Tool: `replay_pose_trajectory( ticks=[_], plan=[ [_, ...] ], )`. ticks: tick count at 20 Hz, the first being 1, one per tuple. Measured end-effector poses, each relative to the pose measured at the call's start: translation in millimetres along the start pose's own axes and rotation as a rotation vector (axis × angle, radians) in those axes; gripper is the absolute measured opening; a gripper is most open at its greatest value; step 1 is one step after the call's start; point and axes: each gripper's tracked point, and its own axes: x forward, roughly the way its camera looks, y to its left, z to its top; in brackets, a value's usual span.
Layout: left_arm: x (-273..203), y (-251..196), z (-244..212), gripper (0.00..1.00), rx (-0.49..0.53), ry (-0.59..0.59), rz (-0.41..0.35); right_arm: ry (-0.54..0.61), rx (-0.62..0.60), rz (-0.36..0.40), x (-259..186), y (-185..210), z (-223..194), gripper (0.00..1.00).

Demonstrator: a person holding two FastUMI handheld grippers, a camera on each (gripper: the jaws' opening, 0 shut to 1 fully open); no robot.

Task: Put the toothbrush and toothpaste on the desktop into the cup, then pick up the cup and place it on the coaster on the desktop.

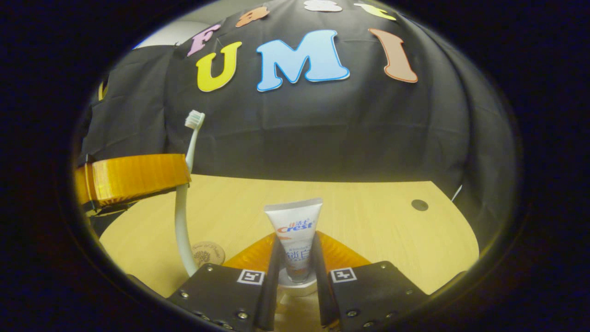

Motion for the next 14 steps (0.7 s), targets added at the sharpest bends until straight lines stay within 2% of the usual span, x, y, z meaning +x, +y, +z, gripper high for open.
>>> replay_pose_trajectory(
  ticks=[2, 4, 5, 6, 7, 8, 10, 11, 14],
  plan=[
    [3, 0, 3, 0.07, -0.001, -0.008, -0.003, -0.018, 0.005, 0.002, -6, 0, 7, 0.43],
    [7, 1, 7, 0.07, -0.009, -0.022, -0.010, -0.038, 0.032, 0.012, -19, 0, 16, 0.56],
    [9, 1, 10, 0.07, -0.010, -0.029, -0.011, -0.051, 0.053, 0.016, -23, 0, 21, 0.57],
    [10, 2, 11, 0.07, -0.012, -0.034, -0.012, -0.065, 0.071, 0.010, -30, -3, 30, 0.65],
    [13, 1, 13, 0.07, -0.018, -0.040, -0.013, -0.092, 0.096, 0.016, -38, -4, 39, 0.65],
    [15, 1, 15, 0.07, -0.024, -0.047, -0.015, -0.113, 0.114, 0.010, -47, -6, 47, 0.79],
    [21, 0, 17, 0.07, -0.035, -0.061, -0.018, -0.155, 0.140, -0.024, -64, -20, 58, 0.84],
    [24, -1, 18, 0.07, -0.040, -0.068, -0.022, -0.173, 0.156, -0.038, -72, -26, 63, 0.81],
    [33, -5, 20, 0.07, -0.068, -0.094, -0.031, -0.185, 0.201, -0.072, -93, -42, 65, 0.83]
  ],
)
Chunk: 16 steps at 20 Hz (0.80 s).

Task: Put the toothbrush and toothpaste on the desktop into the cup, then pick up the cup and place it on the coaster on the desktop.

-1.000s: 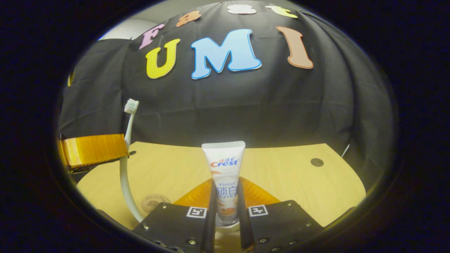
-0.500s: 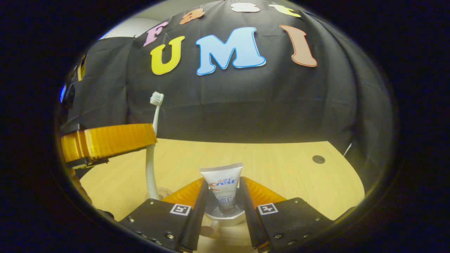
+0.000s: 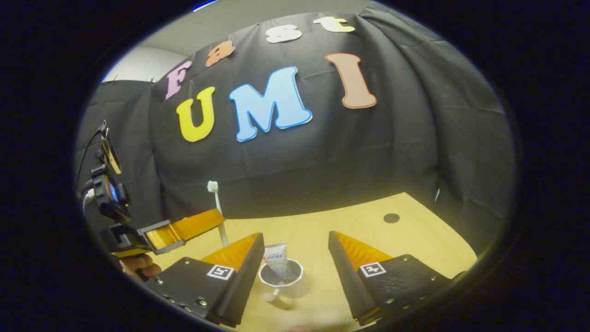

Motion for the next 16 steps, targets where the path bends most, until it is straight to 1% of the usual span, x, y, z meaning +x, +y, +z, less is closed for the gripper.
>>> replay_pose_trajectory(
  ticks=[2, 5, 11, 14, 15, 16],
  plan=[
    [4, -2, 1, 0.07, -0.039, -0.026, -0.002, 0.010, 0.019, -0.014, -8, -6, -1, 0.83],
    [14, 0, -3, 0.07, -0.066, -0.057, 0.002, 0.050, 0.021, -0.023, -14, -12, -14, 0.83],
    [19, -3, -32, 0.07, -0.018, -0.050, 0.005, 0.071, 0.019, -0.009, -21, -8, -20, 0.83],
    [22, -5, -44, 0.07, 0.022, -0.037, 0.002, 0.090, 0.037, 0.017, -19, 1, -24, 0.84],
    [25, -5, -48, 0.07, 0.034, -0.029, 0.005, 0.101, 0.039, 0.020, -19, 3, -27, 0.81],
    [25, -5, -52, 0.07, 0.043, -0.019, 0.006, 0.105, 0.035, 0.018, -19, 3, -29, 0.83]
  ],
)
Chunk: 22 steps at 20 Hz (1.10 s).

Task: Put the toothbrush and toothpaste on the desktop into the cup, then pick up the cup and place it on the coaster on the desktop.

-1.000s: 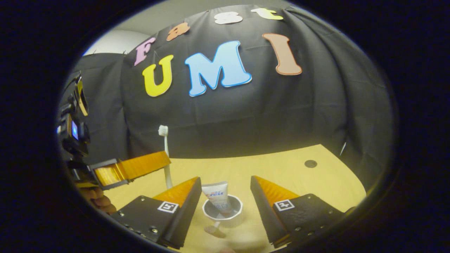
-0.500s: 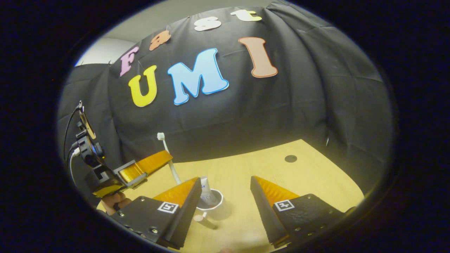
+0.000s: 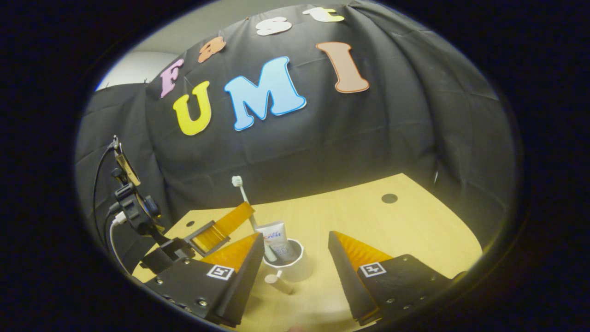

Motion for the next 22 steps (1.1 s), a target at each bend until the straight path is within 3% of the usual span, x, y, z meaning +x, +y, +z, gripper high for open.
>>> replay_pose_trajectory(
  ticks=[8, 9, 14, 16, 17, 19, 21, 22],
  plan=[
    [-7, 3, -10, 0.13, 0.044, 0.041, 0.020, 0.020, -0.003, -0.016, 2, -2, -4, 0.83],
    [-8, 4, -11, 0.10, 0.042, 0.045, 0.024, 0.019, -0.006, -0.020, 0, -3, -4, 0.83],
    [-21, 14, -12, 0.31, 0.039, 0.081, 0.066, 0.046, -0.001, -0.025, 2, -2, -6, 0.83],
    [-28, 15, -11, 0.27, 0.058, 0.097, 0.079, 0.054, -0.005, -0.027, 4, 1, -6, 0.81],
    [-32, 15, -11, 0.38, 0.067, 0.108, 0.080, 0.062, -0.007, -0.024, 5, 3, -6, 0.83],
    [-39, 15, -7, 0.42, 0.083, 0.119, 0.089, 0.091, -0.008, -0.006, 7, 10, -9, 0.83],
    [-48, 16, -2, 0.64, 0.093, 0.120, 0.100, 0.118, -0.022, -0.010, 8, 12, -12, 0.92],
    [-53, 16, 2, 0.66, 0.095, 0.120, 0.101, 0.131, -0.035, -0.019, 9, 13, -14, 0.92]
  ],
)
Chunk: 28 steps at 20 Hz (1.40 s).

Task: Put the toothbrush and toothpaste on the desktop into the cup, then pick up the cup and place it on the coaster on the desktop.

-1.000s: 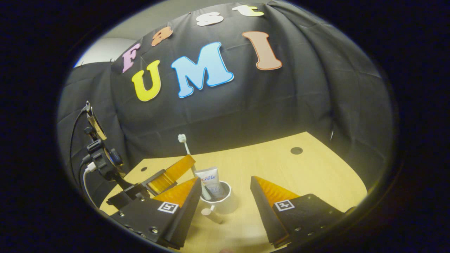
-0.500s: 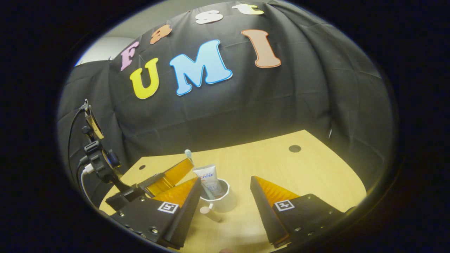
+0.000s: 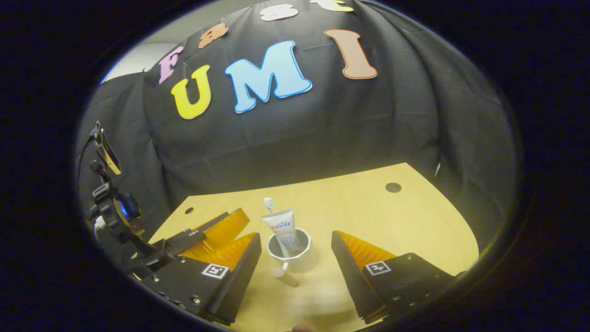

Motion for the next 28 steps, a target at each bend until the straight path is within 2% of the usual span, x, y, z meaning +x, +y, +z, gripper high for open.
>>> replay_pose_trajectory(
  ticks=[1, 2, 5, 6, 7, 15, 16, 17, 21, 22, 23, 28],
  plan=[
    [-6, 2, 1, 0.69, 0.004, -0.001, 0.012, 0.021, -0.010, -0.015, 1, -1, -3, 0.92],
    [-10, 4, 5, 0.85, 0.007, -0.003, 0.014, 0.050, -0.018, -0.027, 1, -1, -7, 0.92],
    [-25, 13, 19, 0.89, 0.024, -0.020, 0.053, 0.144, -0.018, -0.034, 6, 3, -21, 0.92],
    [-30, 17, 21, 0.99, 0.031, -0.023, 0.066, 0.178, -0.011, -0.036, 8, 4, -28, 0.92],
    [-35, 20, 24, 0.94, 0.040, -0.023, 0.079, 0.210, 0.000, -0.037, 9, 6, -33, 0.92],
    [-67, 37, 38, 0.92, 0.125, 0.003, 0.164, 0.441, 0.073, -0.064, 24, 13, -71, 0.92],
    [-72, 39, 40, 0.96, 0.125, 0.003, 0.171, 0.466, 0.075, -0.070, 26, 15, -74, 0.92],
    [-77, 40, 41, 0.96, 0.127, 0.006, 0.181, 0.495, 0.076, -0.080, 27, 14, -78, 0.92],
    [-93, 46, 51, 0.96, 0.161, 0.012, 0.211, 0.590, 0.057, -0.123, 36, 12, -83, 0.92],
    [-96, 46, 54, 0.94, 0.161, 0.011, 0.214, 0.614, 0.047, -0.134, 39, 12, -86, 0.92],
    [-99, 47, 55, 0.99, 0.158, 0.011, 0.217, 0.634, 0.040, -0.145, 43, 12, -87, 0.92],
    [-111, 54, 57, 0.96, 0.139, 0.018, 0.233, 0.736, 0.014, -0.189, 56, 9, -97, 0.91]
  ],
)
